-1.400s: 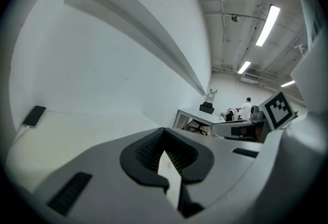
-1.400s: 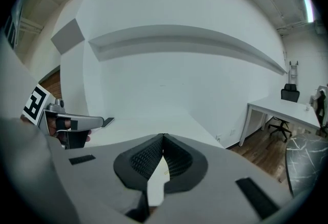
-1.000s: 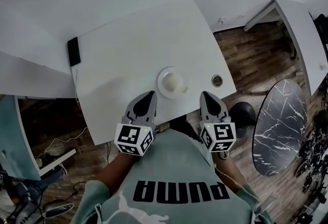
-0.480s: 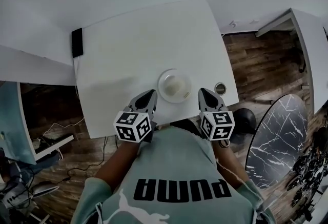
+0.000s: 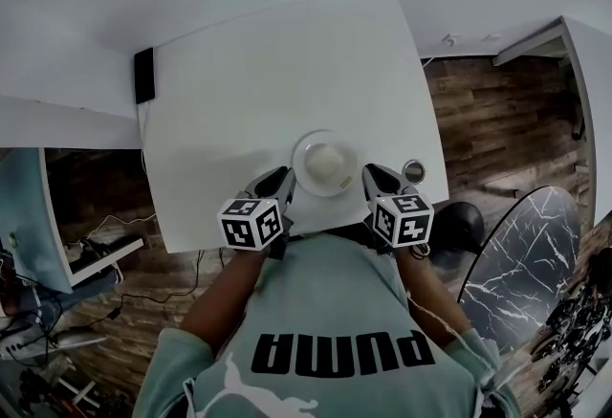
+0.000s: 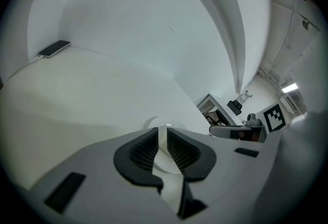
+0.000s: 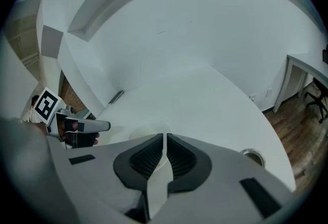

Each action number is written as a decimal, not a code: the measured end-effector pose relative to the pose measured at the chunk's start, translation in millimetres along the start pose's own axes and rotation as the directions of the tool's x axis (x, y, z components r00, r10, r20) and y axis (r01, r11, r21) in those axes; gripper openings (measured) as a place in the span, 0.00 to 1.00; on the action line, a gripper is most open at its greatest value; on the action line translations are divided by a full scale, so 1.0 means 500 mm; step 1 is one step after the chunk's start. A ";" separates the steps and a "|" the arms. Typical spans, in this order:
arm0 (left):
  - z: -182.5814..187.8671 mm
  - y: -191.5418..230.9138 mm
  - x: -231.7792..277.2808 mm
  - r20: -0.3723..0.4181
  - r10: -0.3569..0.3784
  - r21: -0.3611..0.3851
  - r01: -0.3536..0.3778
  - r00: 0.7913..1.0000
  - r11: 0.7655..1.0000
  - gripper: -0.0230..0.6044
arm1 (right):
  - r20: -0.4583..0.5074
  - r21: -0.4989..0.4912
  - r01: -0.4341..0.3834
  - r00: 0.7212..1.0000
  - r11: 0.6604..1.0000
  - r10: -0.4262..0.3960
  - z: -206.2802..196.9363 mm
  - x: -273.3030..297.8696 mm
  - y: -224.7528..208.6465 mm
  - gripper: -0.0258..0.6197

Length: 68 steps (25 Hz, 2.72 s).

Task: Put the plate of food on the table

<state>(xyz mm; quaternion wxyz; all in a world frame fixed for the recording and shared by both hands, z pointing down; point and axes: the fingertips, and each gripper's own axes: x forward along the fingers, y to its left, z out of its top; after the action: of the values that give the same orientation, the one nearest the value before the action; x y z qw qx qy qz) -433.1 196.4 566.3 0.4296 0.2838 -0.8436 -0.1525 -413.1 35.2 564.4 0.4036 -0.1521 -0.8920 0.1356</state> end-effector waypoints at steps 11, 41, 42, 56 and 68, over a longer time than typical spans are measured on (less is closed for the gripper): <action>-0.038 0.048 0.057 -0.073 0.042 -0.104 -0.049 0.996 0.993 0.13 | -0.097 0.109 -0.072 0.992 0.991 0.083 -0.030 0.059 -0.026 0.08; -0.058 0.076 0.108 -0.161 -0.021 -0.180 -0.008 0.987 0.984 0.15 | -0.124 0.436 -0.116 0.975 0.893 0.187 -0.071 0.095 -0.043 0.09; -0.058 0.075 0.109 -0.162 -0.026 -0.181 -0.004 0.986 0.984 0.15 | -0.124 0.440 -0.115 0.975 0.891 0.187 -0.071 0.095 -0.043 0.09; -0.055 0.069 0.110 -0.170 -0.081 -0.216 0.043 0.982 0.976 0.12 | -0.127 0.516 -0.136 0.964 0.846 0.232 -0.090 0.107 -0.005 0.12; -0.036 0.079 0.063 -0.149 -0.114 -0.233 0.077 0.982 0.969 0.11 | -0.089 0.542 -0.146 0.969 0.828 0.230 -0.082 0.095 0.036 0.10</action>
<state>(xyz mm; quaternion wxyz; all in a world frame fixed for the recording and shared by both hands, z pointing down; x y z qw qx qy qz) -447.1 208.3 616.5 0.5180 0.2848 -0.7685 -0.2448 -408.9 74.9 616.3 0.4805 -0.1316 -0.7672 0.4040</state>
